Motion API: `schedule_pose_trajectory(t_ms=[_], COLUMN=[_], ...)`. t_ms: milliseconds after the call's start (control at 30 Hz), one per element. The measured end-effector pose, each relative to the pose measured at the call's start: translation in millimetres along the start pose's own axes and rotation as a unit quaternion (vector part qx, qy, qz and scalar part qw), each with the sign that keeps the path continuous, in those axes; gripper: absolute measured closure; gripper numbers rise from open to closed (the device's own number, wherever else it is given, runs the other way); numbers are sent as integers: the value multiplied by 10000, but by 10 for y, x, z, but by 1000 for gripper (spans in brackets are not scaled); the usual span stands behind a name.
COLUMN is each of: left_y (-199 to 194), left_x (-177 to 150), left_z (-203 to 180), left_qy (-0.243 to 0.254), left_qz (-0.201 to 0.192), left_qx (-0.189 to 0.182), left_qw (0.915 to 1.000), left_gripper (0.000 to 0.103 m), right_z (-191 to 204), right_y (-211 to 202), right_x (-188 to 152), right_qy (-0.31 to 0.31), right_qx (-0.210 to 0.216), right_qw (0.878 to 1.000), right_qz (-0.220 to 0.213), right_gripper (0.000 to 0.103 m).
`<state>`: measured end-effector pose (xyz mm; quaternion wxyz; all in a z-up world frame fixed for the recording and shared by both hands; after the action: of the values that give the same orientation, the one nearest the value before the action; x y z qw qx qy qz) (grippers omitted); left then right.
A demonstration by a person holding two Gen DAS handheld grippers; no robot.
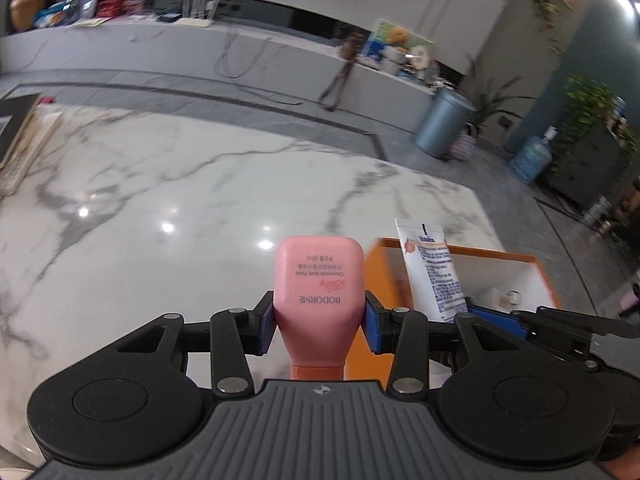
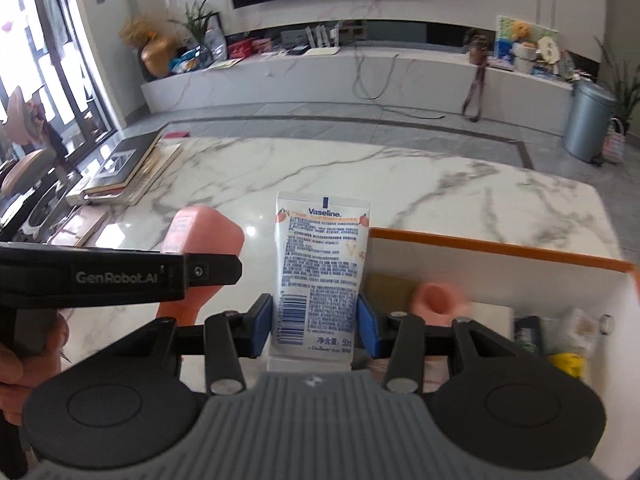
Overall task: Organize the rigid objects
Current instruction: 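Carry the pink bottle and Vaseline tube over the orange box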
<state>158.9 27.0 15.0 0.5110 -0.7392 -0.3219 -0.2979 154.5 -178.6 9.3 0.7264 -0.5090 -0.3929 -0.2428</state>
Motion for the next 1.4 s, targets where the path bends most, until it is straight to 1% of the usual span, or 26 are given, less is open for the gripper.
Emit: schedule_pose_trajectory(t_ms=[200,367,533,667,933,1067,1167,1200,1267,1400], left_y=[72,190,425,604,859,930,956,958,945,901], left_x=[-65,-134,-261,-376,-576,-631,-666,-677,-693,-696], left_z=[-461,-805,-1085,-1244,-1368,-1400,-1417,-1416,-1415,-1412], left_qy=[96,238,336,417,581,615,635,635,633,637], left_qz=[49,169,415,649,1037,1153,1230,1250,1280,1280], left_qx=[-352,-642,-811,-911,-900,-931,-932,-925,-910,-895], left_qw=[9993,9975,9953,9929,9888,9870,9860,9858,9856,9857], left_gripper=[54,54,54,54,54,54,54,54,54,54], right_z=[-434,-831,-1243,-1501,-1741,-1793,-1765,-1754,-1740,-1756], right_y=[-351,-583,-665,-604,-421,-363,-341,-333,-323,-328], right_x=[-55,-132,-278,-431,-732,-809,-835,-840,-842,-829], right_qy=[261,317,361,325,75,-113,-411,-486,-630,-620], right_qx=[-296,-586,-937,-1118,-1248,-1379,-1478,-1482,-1568,-1574], right_qw=[9991,9977,9948,9920,9855,9814,9780,9772,9746,9744], right_qz=[-138,-108,141,483,1145,1332,1415,1439,1473,1479], right_gripper=[58,58,58,58,57,57,57,58,68,68])
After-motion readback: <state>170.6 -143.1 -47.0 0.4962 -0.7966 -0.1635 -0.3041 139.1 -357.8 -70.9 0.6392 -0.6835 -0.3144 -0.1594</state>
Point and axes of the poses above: each gripper's, at about its wrist camera, not at the fingertips, and y roughly the way its jaws point, z to its left, x to its top, the point moved 1 cm from there along y, roughly the way its jaws point, and after that the axes turned 12 degrees about -z, right-handed, at the moved point
